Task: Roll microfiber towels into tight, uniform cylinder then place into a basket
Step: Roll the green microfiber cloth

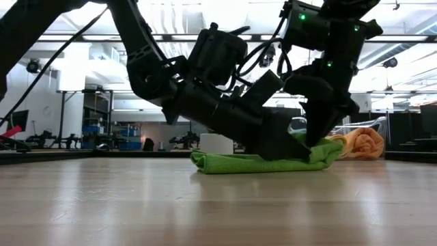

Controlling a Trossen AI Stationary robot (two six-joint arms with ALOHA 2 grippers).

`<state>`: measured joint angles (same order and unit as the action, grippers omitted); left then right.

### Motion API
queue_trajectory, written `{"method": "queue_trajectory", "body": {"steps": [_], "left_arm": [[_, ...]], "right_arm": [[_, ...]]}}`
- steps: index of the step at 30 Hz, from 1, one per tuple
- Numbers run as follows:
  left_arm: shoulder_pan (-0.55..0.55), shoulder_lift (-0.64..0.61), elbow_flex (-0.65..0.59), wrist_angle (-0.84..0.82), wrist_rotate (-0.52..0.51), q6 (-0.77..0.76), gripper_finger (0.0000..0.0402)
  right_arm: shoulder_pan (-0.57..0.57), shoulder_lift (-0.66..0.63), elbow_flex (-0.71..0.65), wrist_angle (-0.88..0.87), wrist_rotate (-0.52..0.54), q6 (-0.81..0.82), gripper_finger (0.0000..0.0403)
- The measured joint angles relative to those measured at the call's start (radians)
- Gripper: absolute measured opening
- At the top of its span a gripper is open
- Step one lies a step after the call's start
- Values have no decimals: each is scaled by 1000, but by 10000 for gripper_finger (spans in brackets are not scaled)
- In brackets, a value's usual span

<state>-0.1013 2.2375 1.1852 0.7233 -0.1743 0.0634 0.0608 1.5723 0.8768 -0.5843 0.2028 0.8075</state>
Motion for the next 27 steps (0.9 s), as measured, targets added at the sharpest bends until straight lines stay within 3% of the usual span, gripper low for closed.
{"method": "queue_trajectory", "body": {"steps": [16,27], "left_arm": [[3,0,0,-77,16,-2,0],[1,-35,-7,-105,3,56,0]], "right_arm": [[0,0,0,12,0,4,9],[-2,0,32,-113,34,7,9]]}}
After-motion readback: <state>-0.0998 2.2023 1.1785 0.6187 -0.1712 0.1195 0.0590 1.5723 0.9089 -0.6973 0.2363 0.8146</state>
